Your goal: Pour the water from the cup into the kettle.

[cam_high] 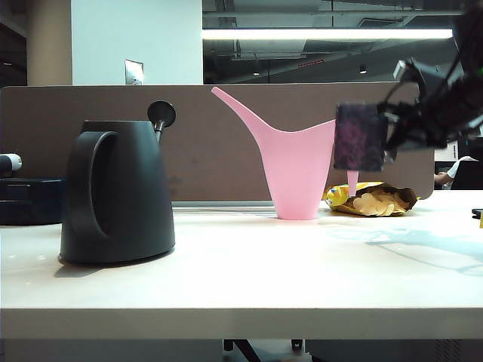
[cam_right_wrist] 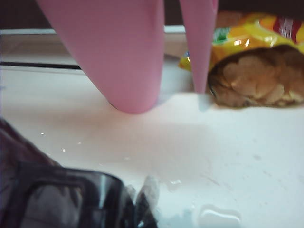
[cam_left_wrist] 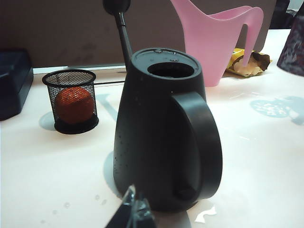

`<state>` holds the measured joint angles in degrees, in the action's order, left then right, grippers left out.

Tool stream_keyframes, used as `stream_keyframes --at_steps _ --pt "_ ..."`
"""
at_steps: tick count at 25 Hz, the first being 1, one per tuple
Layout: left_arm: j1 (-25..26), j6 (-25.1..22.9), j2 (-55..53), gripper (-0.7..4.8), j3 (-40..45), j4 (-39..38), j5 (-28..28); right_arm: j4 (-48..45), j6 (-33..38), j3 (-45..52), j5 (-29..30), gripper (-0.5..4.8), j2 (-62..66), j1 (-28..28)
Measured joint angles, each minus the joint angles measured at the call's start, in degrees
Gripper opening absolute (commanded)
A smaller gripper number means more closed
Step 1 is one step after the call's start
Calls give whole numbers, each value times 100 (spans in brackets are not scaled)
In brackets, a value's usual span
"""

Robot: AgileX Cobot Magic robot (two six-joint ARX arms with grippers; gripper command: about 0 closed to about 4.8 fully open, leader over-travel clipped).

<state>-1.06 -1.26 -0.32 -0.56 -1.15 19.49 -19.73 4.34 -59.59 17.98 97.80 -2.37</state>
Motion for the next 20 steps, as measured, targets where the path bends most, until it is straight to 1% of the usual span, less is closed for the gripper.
stream_keyframes --at_steps 2,4,7,11,12,20 --pt "0 0 0 -5 0 -2 2 304 -39 -129 -127 -6 -247 -203" --pt "0 0 0 -5 -2 0 2 1003 -50 -614 -192 -6 -262 -396" --pt "0 0 0 -5 -2 0 2 1655 -105 -1143 -472 -6 -262 -649" --pt "0 0 0 -5 0 -2 2 2100 -271 -1690 -726 -6 -262 -1029" --pt "0 0 0 -5 0 -2 2 2243 -369 -1958 -911 -6 -264 -1211" --pt "0 0 -2 -5 0 -2 2 2706 -831 -2612 -1648 -6 -269 -1921"
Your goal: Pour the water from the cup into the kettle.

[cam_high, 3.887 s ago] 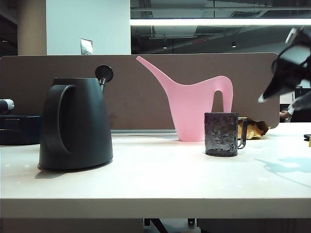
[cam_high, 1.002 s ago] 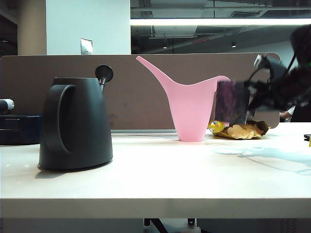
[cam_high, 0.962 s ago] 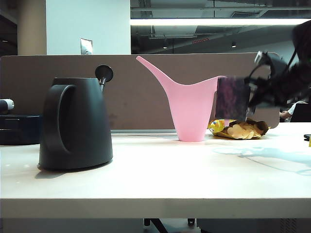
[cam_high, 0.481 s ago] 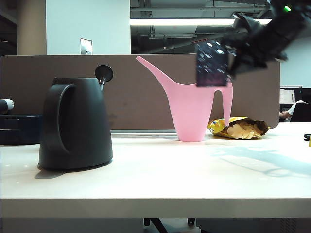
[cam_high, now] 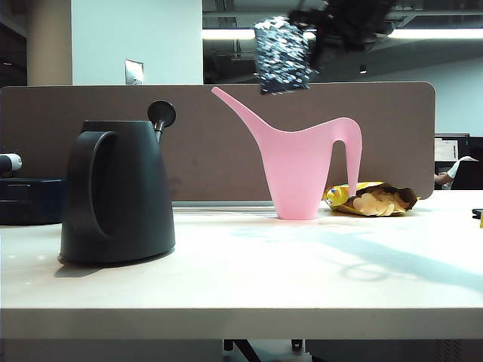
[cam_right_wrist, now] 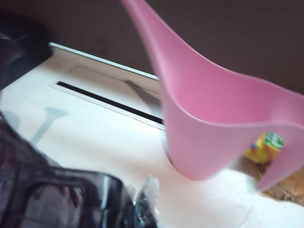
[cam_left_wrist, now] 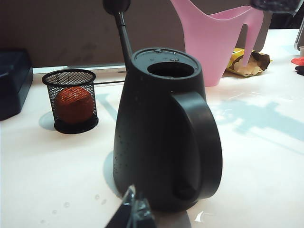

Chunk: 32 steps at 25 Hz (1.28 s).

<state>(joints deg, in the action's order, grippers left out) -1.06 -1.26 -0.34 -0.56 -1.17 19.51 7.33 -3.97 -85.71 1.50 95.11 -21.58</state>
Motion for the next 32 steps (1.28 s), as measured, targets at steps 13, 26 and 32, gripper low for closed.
stream_keyframes --at_steps 13,26,32 --pt "2 0 2 -5 -2 -4 -7 105 -863 -378 -1231 -6 402 -1211" --pt "0 0 2 -5 -2 -39 -7 -409 -2227 -376 -1941 -6 791 -1952" --pt "0 0 2 -5 -2 -92 -7 -719 -2809 -385 -2044 -6 791 -2061"
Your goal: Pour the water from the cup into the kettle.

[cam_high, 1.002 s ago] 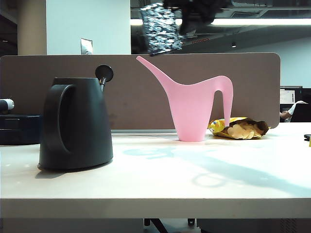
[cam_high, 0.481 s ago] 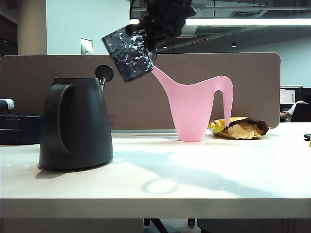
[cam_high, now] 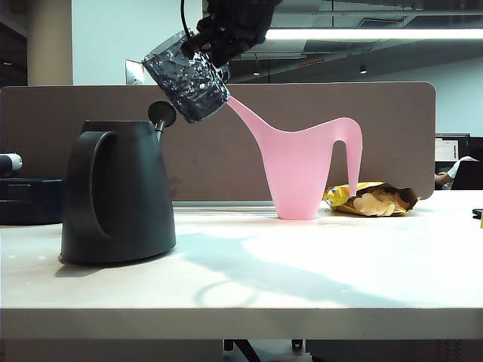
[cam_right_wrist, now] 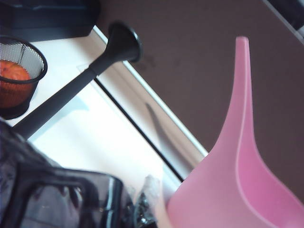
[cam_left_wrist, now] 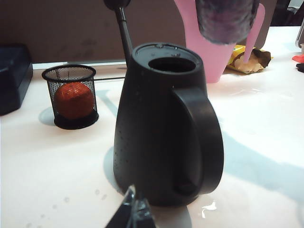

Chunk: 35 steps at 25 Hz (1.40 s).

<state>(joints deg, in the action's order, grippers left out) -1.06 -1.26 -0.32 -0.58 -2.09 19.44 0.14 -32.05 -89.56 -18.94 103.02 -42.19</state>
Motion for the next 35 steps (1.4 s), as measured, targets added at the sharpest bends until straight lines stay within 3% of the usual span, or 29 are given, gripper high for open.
stream_keyframes --at_steps 12,21,35 --pt "0 0 0 -5 2 -28 2 -750 -1587 -22 -48 -6 396 -466" --pt "0 0 0 -5 0 -31 0 -796 -2011 -573 -192 -6 717 -494" --pt "0 0 0 -5 0 -28 -9 -782 -3213 -577 -195 -6 848 -529"
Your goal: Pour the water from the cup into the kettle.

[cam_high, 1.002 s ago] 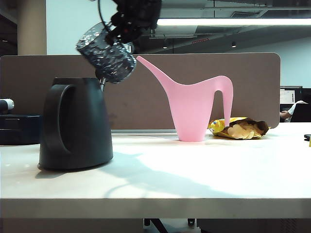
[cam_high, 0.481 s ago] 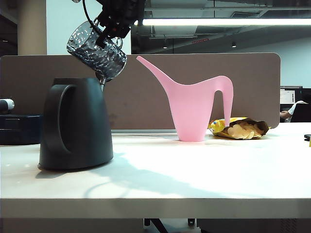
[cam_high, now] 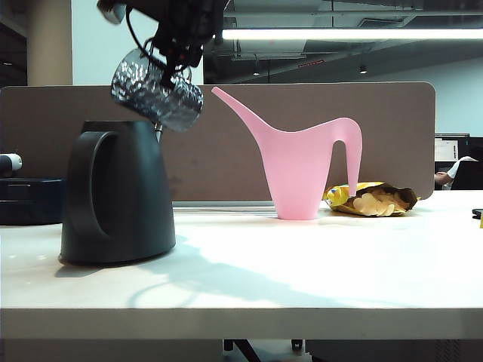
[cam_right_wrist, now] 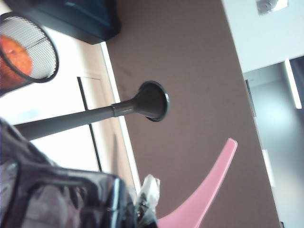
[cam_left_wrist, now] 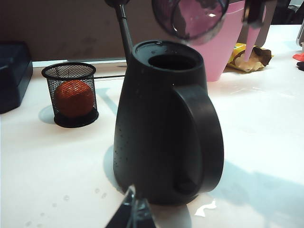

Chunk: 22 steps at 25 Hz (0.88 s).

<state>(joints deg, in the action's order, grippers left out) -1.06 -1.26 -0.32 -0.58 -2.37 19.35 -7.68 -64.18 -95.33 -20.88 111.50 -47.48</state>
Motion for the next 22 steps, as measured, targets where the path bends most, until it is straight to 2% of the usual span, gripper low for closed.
stream_keyframes --at_steps 7,22 --pt "0 0 0 -5 0 -2 -7 -192 -592 -22 -170 -6 81 -216" --pt "2 0 0 -5 2 -11 -11 -214 -1241 -26 -146 -6 94 -214"
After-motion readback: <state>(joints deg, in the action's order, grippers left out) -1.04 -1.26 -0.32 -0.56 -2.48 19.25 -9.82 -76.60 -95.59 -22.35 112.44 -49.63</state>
